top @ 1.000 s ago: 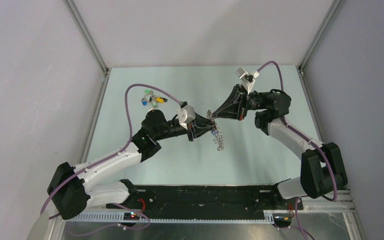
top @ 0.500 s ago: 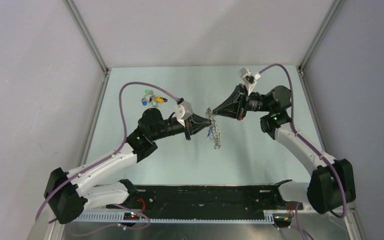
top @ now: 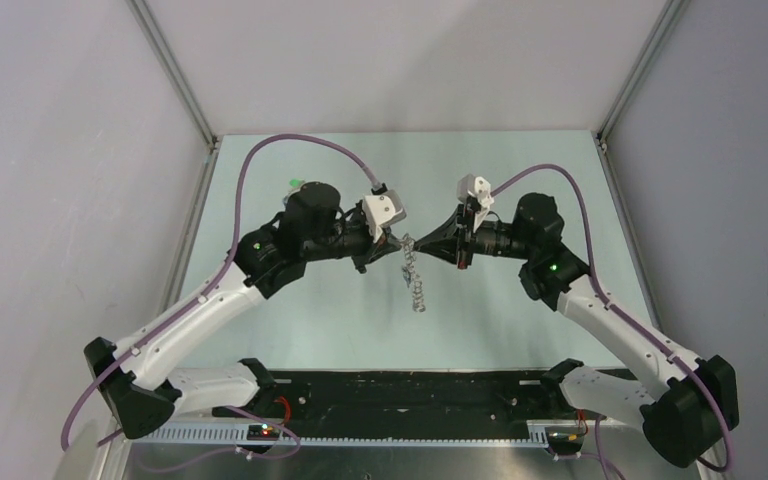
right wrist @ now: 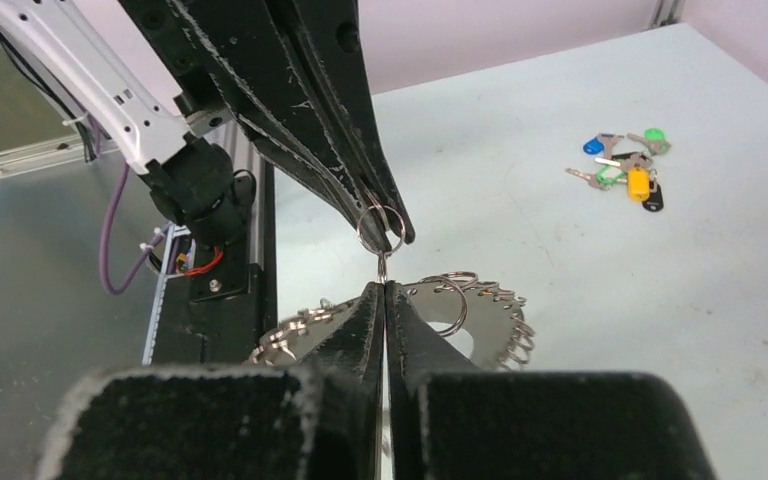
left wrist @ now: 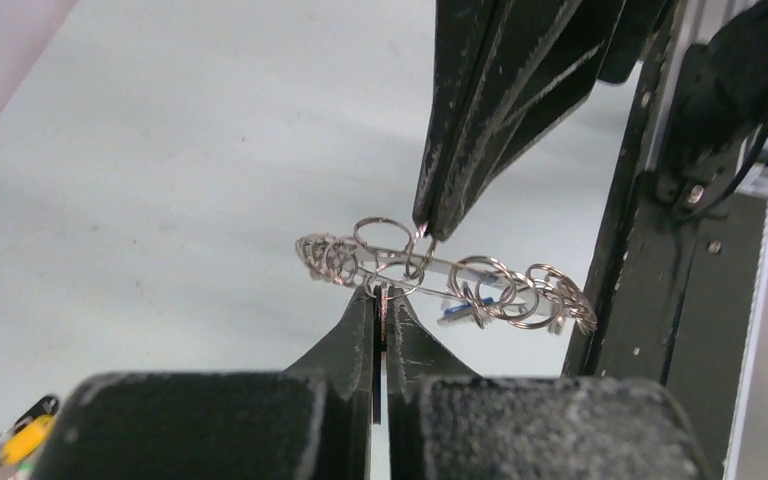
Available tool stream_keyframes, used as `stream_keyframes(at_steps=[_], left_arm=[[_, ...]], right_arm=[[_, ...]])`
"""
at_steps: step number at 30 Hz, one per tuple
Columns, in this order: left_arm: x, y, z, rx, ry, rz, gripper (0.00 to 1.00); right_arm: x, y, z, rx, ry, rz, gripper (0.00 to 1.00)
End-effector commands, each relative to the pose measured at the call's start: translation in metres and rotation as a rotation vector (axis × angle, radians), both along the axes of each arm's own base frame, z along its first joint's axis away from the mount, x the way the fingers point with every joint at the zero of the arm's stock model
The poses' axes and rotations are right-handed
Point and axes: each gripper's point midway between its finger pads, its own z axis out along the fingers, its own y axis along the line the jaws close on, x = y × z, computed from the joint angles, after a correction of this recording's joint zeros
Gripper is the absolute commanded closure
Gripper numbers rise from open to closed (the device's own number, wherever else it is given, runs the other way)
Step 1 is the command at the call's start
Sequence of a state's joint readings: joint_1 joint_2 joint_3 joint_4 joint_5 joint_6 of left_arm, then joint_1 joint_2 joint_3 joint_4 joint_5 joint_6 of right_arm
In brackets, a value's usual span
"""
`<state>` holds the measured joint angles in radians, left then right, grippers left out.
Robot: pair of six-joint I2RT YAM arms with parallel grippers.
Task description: Remove the keys from the keyring
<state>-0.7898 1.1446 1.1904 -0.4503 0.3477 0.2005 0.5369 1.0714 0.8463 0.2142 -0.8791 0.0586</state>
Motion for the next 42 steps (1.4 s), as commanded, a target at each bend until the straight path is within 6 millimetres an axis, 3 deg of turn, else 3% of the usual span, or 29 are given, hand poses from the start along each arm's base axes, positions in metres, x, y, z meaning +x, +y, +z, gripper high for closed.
stream_keyframes(at_steps=[1, 5, 8, 10, 14, 21, 28, 34, 42], left_arm=[[0.016, 0.027, 0.008, 0.132, -0.138, 0.057, 1.00], [0.019, 0.030, 0.001, 0.168, -0.166, 0.062, 1.00], [0.018, 0.031, -0.003, 0.189, -0.193, 0.043, 1.00], [0.013, 0.029, -0.005, 0.193, -0.210, 0.012, 1.00], [0.001, 0.026, -0.008, 0.187, -0.241, -0.052, 1.00], [-0.010, 0.028, -0.012, 0.160, -0.267, -0.096, 1.00], [-0.017, 0.029, -0.008, 0.136, -0.285, -0.118, 1.00], [-0.021, 0.028, -0.006, 0.122, -0.287, -0.128, 1.00], [-0.022, 0.029, -0.002, 0.110, -0.295, -0.129, 1.00]], right_arm=[[0.001, 0.000, -0.006, -0.009, -0.020, -0.066, 1.00], [-0.002, 0.010, -0.016, -0.018, 0.012, -0.092, 0.98], [-0.008, 0.016, -0.026, -0.030, 0.015, -0.071, 0.77], [-0.008, 0.017, -0.030, -0.037, 0.004, -0.070, 0.69], [-0.009, 0.018, -0.029, -0.017, -0.047, -0.056, 0.62], [-0.008, 0.018, -0.018, 0.054, -0.214, -0.062, 0.59], [-0.022, 0.034, -0.020, 0.057, -0.343, -0.022, 0.61], [-0.023, 0.047, -0.017, 0.078, -0.374, -0.036, 0.62], [-0.011, 0.059, -0.017, 0.111, -0.358, -0.103, 0.63]])
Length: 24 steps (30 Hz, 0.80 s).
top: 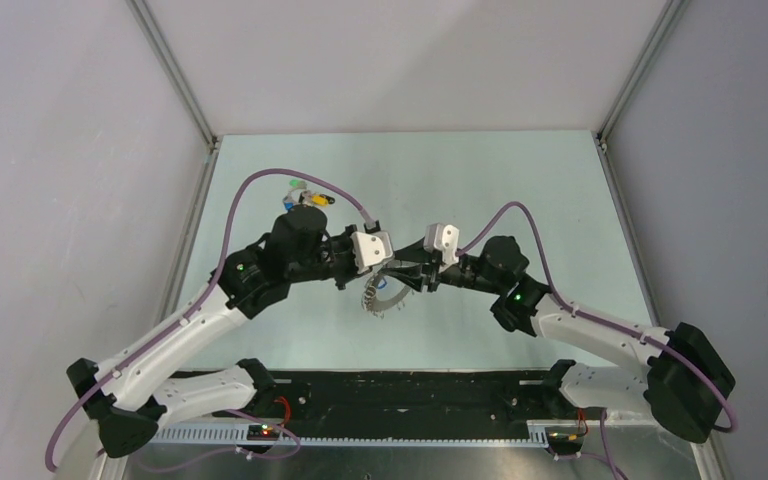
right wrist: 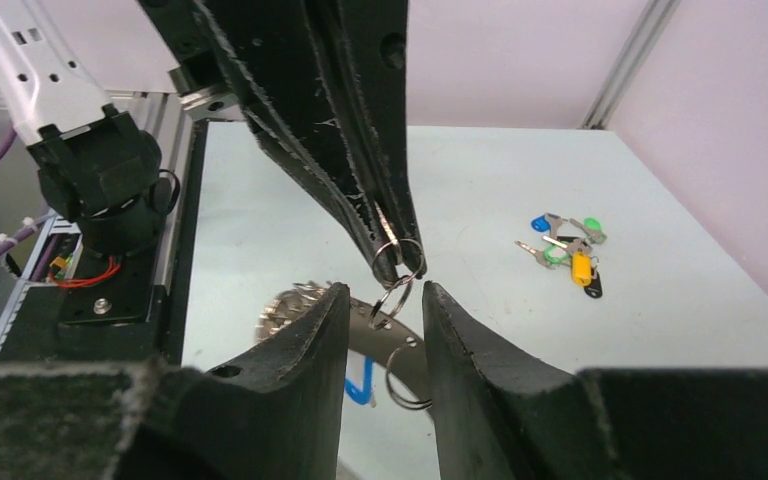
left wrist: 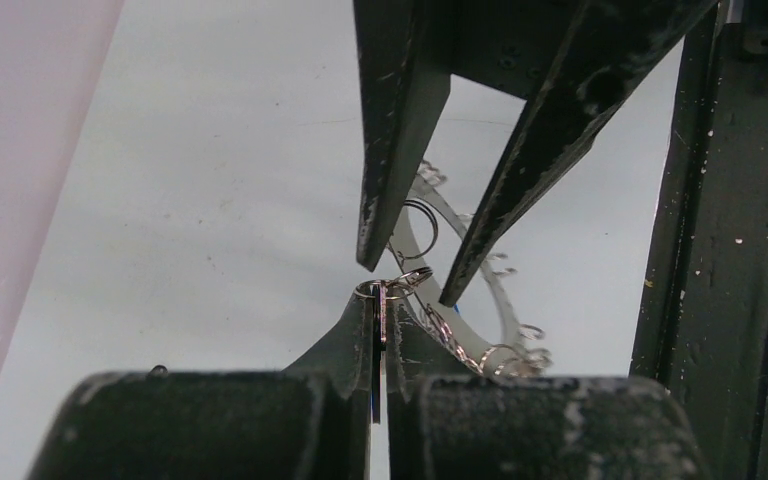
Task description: Remove the keys from the keyring
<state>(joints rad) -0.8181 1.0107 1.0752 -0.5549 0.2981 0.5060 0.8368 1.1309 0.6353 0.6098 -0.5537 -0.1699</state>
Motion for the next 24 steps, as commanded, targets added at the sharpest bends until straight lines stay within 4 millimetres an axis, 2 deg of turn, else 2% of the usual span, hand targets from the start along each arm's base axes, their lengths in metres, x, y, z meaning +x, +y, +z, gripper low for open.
stream_keyframes(at_steps=[1, 4, 7, 8, 10, 15, 24], left_arm=[[-0.003, -0.006, 0.027, -0.081, -0.079, -0.038, 1.00], [-0.004, -0.006, 0.028, -0.085, -0.079, -0.043, 1.00], [-0.005, -0.005, 0.029, -0.090, -0.082, -0.045, 1.00], [-0.005, -0.005, 0.029, -0.089, -0.084, -0.045, 1.00], [-0.005, -0.004, 0.029, -0.088, -0.089, -0.040, 1.00], [-0.003, -0.001, 0.028, -0.080, -0.103, -0.031, 1.00], [-0.003, -0.004, 0.025, -0.073, -0.097, -0.040, 1.00]], right_arm=[[0.011, 0.004, 0.015, 0.068, -0.046, -0.060, 0.63], [0.012, 0.006, 0.015, 0.070, -0.047, -0.062, 0.66], [0.012, 0.005, 0.014, 0.066, -0.051, -0.068, 0.82], [0.013, 0.004, 0.013, 0.059, -0.048, -0.076, 0.92], [0.014, 0.000, 0.012, 0.048, -0.039, -0.096, 1.00], [0.014, -0.010, 0.012, 0.035, 0.025, -0.121, 1.00], [0.011, -0.023, 0.026, 0.084, 0.094, -0.105, 1.00]])
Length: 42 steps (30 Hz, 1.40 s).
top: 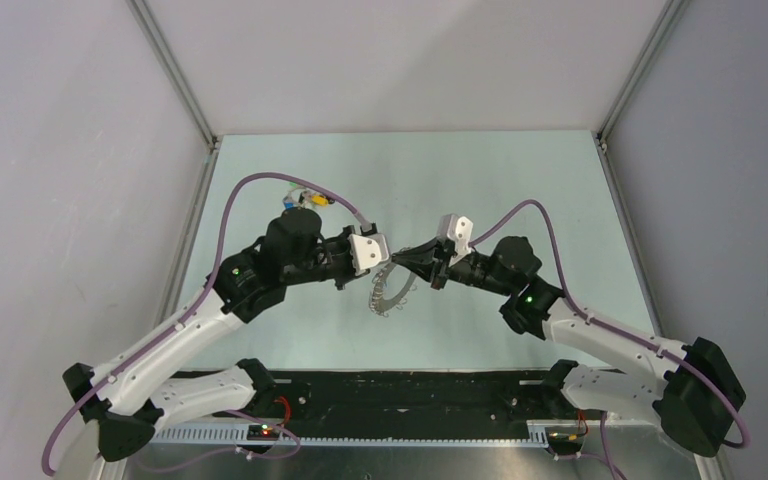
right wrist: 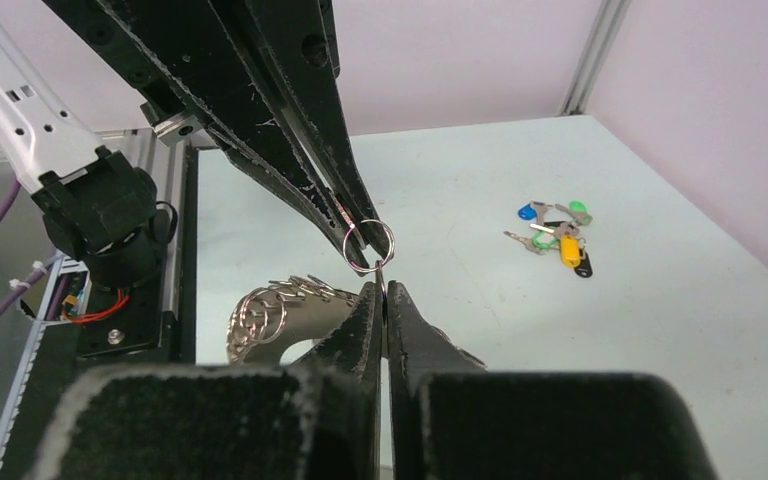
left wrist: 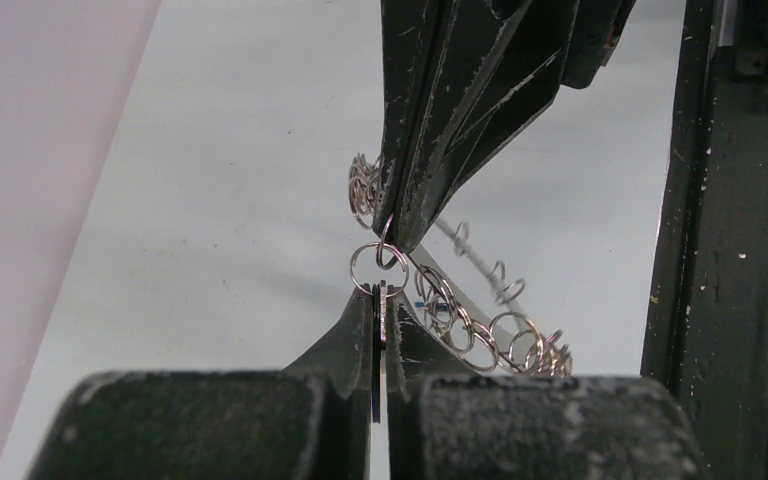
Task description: Remove the keys from the keyring
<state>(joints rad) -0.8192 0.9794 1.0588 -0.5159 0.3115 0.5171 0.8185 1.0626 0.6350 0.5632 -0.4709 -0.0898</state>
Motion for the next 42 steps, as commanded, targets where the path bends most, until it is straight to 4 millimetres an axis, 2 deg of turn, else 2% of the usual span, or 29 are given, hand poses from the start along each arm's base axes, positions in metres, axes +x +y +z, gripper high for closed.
stream_keyframes(at_steps=[1, 5, 10, 12, 24, 27, 33, 35, 42], left_arm=[[-0.001, -0.002, 0.014, -0.034, -0.055, -0.023, 1.00], [-0.001, -0.002, 0.013, -0.030, -0.058, -0.026, 1.00], [-0.001, -0.002, 0.013, -0.028, -0.063, -0.028, 1.00], [-0.002, -0.001, 0.013, -0.027, -0.066, -0.031, 1.00], [-0.005, -0.003, 0.008, -0.003, -0.097, -0.052, 1.00], [-0.006, -0.004, 0.005, 0.012, -0.107, -0.056, 1.00], [-0.007, -0.005, -0.002, 0.049, -0.140, -0.060, 1.00], [-0.006, -0.004, -0.004, 0.063, -0.153, -0.055, 1.00], [-0.007, -0.005, -0.012, 0.118, -0.196, -0.049, 1.00]], right_arm=[[0.002, -0.007, 0.012, 0.047, 0.022, -0.008, 1.00], [0.001, -0.008, 0.016, 0.066, 0.049, 0.002, 1.00], [0.006, -0.011, 0.021, 0.100, 0.162, -0.010, 1.00], [0.018, -0.015, 0.019, 0.111, 0.240, -0.055, 1.00], [0.047, -0.023, 0.015, 0.228, 0.545, -0.217, 1.00], [0.046, -0.016, 0.018, 0.243, 0.578, -0.214, 1.00], [0.042, 0.002, 0.015, 0.164, 0.626, -0.205, 1.00], [0.045, 0.002, 0.008, 0.142, 0.654, -0.234, 1.00], [0.059, 0.002, 0.007, 0.176, 0.755, -0.315, 1.00]])
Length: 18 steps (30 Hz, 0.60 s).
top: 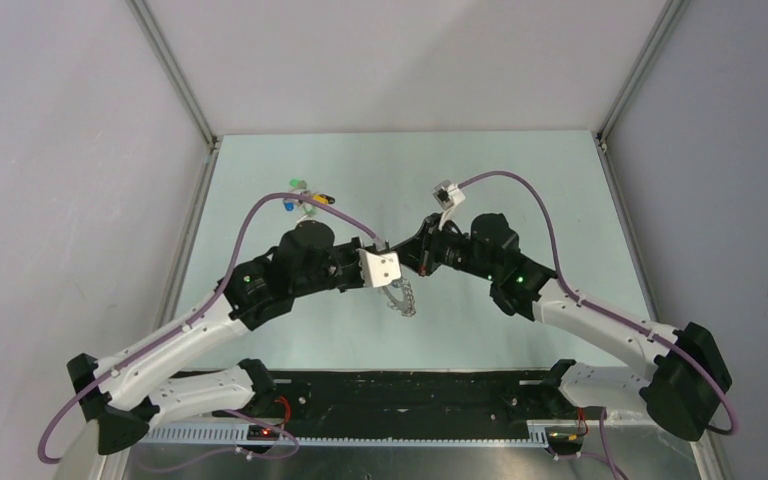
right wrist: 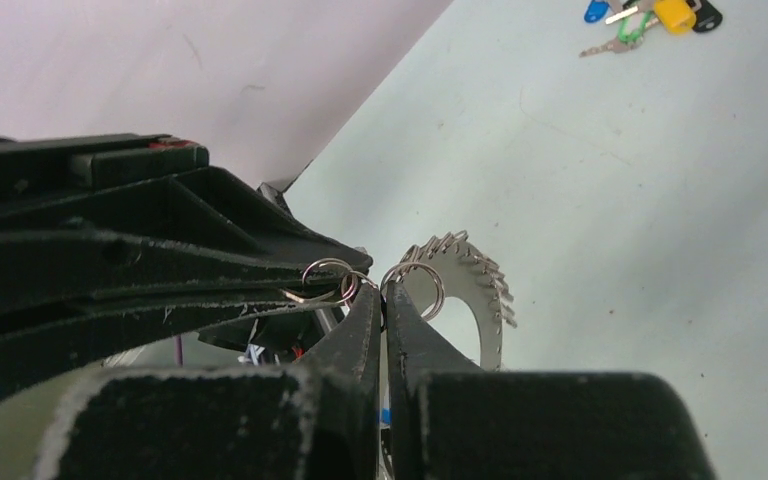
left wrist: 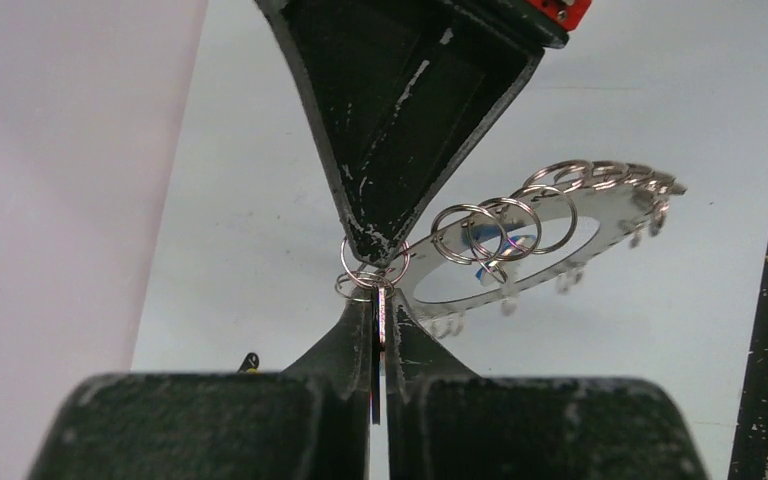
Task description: Remove the keys from the keyring
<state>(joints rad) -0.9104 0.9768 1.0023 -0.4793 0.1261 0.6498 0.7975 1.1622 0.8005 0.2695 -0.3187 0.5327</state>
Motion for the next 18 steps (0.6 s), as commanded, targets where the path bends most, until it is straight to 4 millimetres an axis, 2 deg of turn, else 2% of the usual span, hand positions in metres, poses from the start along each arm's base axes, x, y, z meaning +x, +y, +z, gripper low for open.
stream_keyframes(at_steps=[1, 6, 18], left_arm=[[-0.016, -0.007, 0.002, 0.015, -0.043, -0.074, 1.00], [-0.021, -0.008, -0.005, 0.059, -0.083, -0.091, 1.00], [-0.033, -0.014, -0.019, 0.142, -0.151, -0.159, 1.00]], right_arm=[[0.038, -0.006, 0.025, 0.039, 0.031, -0.190, 1.00], [0.040, -0.004, 0.028, 0.063, 0.066, -0.219, 1.00], [0.059, -0.029, 0.046, 0.207, 0.144, -0.442, 1.00]])
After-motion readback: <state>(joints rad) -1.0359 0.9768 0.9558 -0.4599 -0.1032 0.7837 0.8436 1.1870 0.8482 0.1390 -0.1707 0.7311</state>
